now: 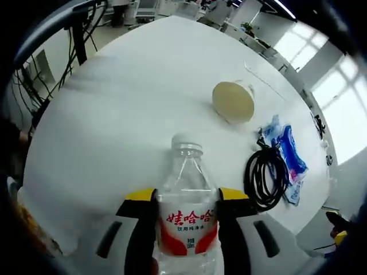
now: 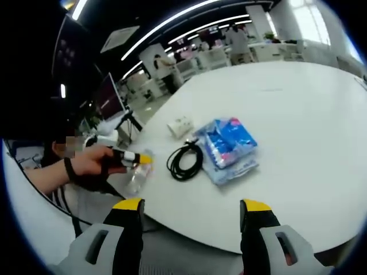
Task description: Arrange the tabletop items into an orderly group along one side of the table until the central work area is clear of visible clutter.
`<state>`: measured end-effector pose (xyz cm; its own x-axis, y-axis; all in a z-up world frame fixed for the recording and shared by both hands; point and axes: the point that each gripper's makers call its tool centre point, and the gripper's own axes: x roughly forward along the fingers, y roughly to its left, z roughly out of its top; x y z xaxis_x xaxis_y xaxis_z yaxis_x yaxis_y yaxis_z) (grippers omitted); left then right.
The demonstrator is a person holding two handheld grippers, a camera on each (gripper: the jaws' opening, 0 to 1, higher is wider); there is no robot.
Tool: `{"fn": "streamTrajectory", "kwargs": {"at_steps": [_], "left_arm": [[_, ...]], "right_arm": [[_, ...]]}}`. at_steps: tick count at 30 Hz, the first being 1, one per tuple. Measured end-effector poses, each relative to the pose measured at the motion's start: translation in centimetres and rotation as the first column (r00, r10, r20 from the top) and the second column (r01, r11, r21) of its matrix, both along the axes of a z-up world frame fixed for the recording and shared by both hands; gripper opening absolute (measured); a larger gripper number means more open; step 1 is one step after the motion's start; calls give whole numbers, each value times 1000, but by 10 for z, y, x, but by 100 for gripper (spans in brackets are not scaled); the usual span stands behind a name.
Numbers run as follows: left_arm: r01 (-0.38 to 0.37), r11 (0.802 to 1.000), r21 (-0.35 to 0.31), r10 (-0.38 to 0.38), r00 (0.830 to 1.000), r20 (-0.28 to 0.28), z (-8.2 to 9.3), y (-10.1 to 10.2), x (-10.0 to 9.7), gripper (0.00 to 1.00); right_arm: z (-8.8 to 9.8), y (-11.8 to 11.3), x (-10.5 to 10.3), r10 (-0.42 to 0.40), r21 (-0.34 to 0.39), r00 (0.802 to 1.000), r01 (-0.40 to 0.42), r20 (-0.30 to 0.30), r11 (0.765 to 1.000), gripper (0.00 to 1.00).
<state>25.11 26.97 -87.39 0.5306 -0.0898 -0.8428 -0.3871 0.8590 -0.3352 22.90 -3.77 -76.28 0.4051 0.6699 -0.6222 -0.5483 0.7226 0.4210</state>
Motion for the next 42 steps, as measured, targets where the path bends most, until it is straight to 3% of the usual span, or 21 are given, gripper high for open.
{"fn": "streamTrajectory", "kwargs": {"at_steps": [3, 8, 15, 25, 34, 42], "left_arm": [[-29, 999, -20, 30, 998, 48, 2, 3, 4, 39], [-46, 998, -35, 49, 995, 81, 11, 8, 9, 39], [-23, 999, 31, 18, 987, 160, 36, 19, 22, 39], [-20, 998, 63, 4, 972, 233, 68, 21, 17, 38], [-14, 996, 91, -10, 965, 262, 75, 21, 9, 38], [50, 986, 157, -91, 959, 270, 81, 9, 5, 38]], "right_arm": [[-1, -3, -3, -15, -7, 1000, 15, -7, 1000, 68], [-1, -7, 0, -42, 1, 999, 42, -10, 999, 68], [1, -5, 7, -43, 2, 999, 43, 4, 999, 68], [2, 6, 3, -31, 21, 999, 31, 4, 999, 68], [2, 15, 0, -7, 44, 1000, 6, 8, 999, 68], [0, 8, 2, 2, 62, 1000, -3, 13, 998, 68]]}}
